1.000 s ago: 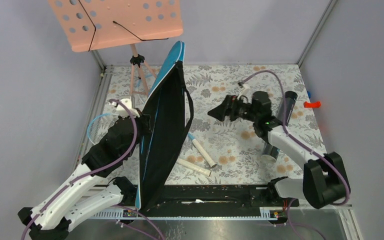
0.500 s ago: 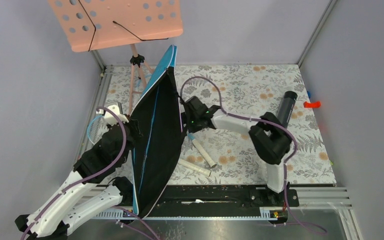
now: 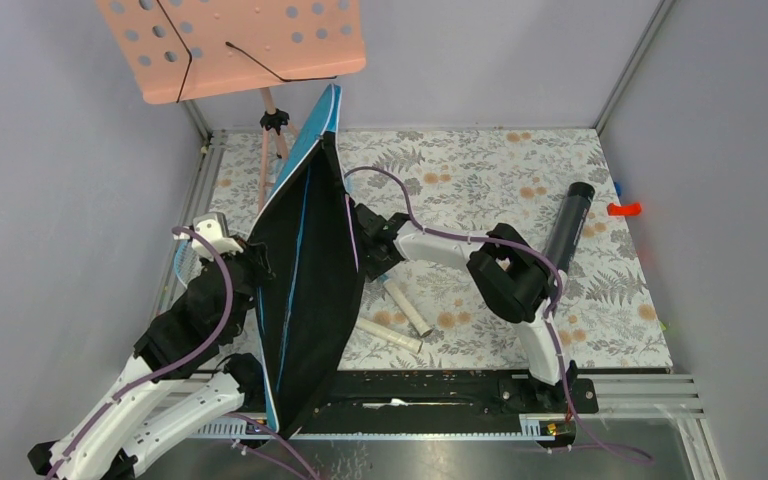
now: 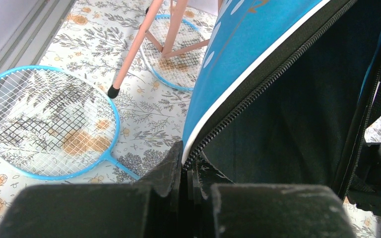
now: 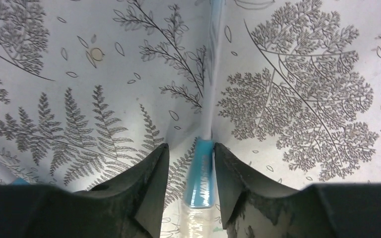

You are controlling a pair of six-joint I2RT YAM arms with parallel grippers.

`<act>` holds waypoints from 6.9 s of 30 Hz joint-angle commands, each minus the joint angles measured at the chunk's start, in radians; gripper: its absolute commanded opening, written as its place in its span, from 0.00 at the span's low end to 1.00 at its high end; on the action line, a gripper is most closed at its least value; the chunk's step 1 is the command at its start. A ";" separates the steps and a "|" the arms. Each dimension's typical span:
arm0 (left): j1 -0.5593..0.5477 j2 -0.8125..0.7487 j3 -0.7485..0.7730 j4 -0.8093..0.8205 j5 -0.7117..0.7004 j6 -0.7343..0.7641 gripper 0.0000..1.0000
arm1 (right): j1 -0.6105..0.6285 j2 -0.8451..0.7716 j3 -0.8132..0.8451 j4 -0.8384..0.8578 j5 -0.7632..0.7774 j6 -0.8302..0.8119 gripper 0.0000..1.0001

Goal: Pack up the badminton gear

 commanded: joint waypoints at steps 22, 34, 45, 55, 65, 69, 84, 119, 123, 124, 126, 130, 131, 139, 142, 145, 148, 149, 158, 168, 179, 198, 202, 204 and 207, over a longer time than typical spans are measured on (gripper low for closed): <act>0.001 0.063 0.010 0.101 -0.067 0.020 0.00 | -0.075 -0.479 -0.415 -0.380 0.474 -0.131 0.00; 0.002 0.143 0.015 0.175 -0.040 0.047 0.00 | -0.278 -0.674 -0.534 -0.394 0.494 -0.095 0.00; 0.001 0.288 0.022 0.275 0.066 0.051 0.00 | -0.370 -0.474 -0.428 -0.335 0.209 0.076 0.08; 0.001 0.404 0.059 0.305 0.107 0.052 0.00 | -0.388 -0.395 -0.426 -0.237 0.132 0.129 0.47; 0.002 0.438 0.073 0.315 0.122 0.062 0.00 | -0.458 -0.324 -0.399 -0.060 0.118 0.145 0.62; 0.001 0.451 0.073 0.324 0.122 0.068 0.00 | -0.499 -0.276 -0.402 -0.047 0.069 0.156 0.61; 0.003 0.559 0.135 0.375 0.128 0.079 0.00 | -0.438 -0.310 -0.473 -0.075 0.132 0.188 0.00; 0.009 1.328 0.715 0.390 0.294 -0.056 0.00 | -0.102 -0.952 -0.715 -0.303 0.209 0.268 0.00; -0.023 1.281 0.621 0.447 0.338 -0.063 0.00 | -0.102 -0.829 -0.596 -0.206 0.162 0.222 0.00; -0.030 1.272 0.601 0.455 0.354 -0.068 0.00 | -0.102 -0.794 -0.562 -0.199 0.137 0.213 0.00; -0.033 1.264 0.587 0.451 0.390 -0.086 0.00 | -0.102 -0.745 -0.517 -0.153 0.107 0.210 0.00; -0.038 1.243 0.545 0.459 0.452 -0.115 0.00 | -0.102 -0.676 -0.430 -0.111 0.112 0.220 0.00; -0.041 1.234 0.530 0.463 0.472 -0.119 0.00 | -0.103 -0.659 -0.409 -0.105 0.115 0.227 0.00; -0.053 1.124 0.383 0.539 0.674 -0.186 0.00 | -0.169 -0.545 -0.383 0.168 0.037 0.387 0.00; -0.054 1.069 0.320 0.588 0.744 -0.215 0.00 | -0.193 -0.516 -0.399 0.271 0.046 0.466 0.00; -0.059 1.026 0.281 0.603 0.775 -0.223 0.00 | -0.224 -0.509 -0.425 0.384 0.017 0.538 0.00; -0.063 0.997 0.242 0.622 0.838 -0.243 0.00 | -0.246 -0.504 -0.419 0.419 0.043 0.578 0.00; -0.064 0.992 0.227 0.640 0.863 -0.254 0.00 | -0.252 -0.497 -0.415 0.429 0.046 0.597 0.00; -0.067 0.924 0.155 0.665 0.893 -0.265 0.00 | -0.301 -0.447 -0.490 0.709 -0.252 0.763 0.00; -0.035 0.897 0.147 0.576 0.840 -0.201 0.00 | -0.391 -0.522 -0.588 0.876 -0.583 0.849 0.00; -0.026 0.875 0.108 0.633 0.992 -0.224 0.00 | -0.421 -0.497 -0.587 0.875 -0.444 0.922 0.00; -0.027 0.889 0.158 0.672 1.070 -0.228 0.00 | -0.421 -0.404 -0.570 0.910 -0.299 0.843 0.28; -0.003 0.886 0.261 0.590 0.958 -0.174 0.00 | -0.421 -0.521 -0.588 0.753 -0.354 0.583 0.53; 0.026 0.899 0.311 0.575 0.939 -0.169 0.00 | -0.421 -0.614 -0.620 0.643 -0.350 0.477 0.62; 0.045 0.919 0.336 0.587 0.944 -0.168 0.00 | -0.421 -0.758 -0.681 0.492 -0.305 0.343 0.72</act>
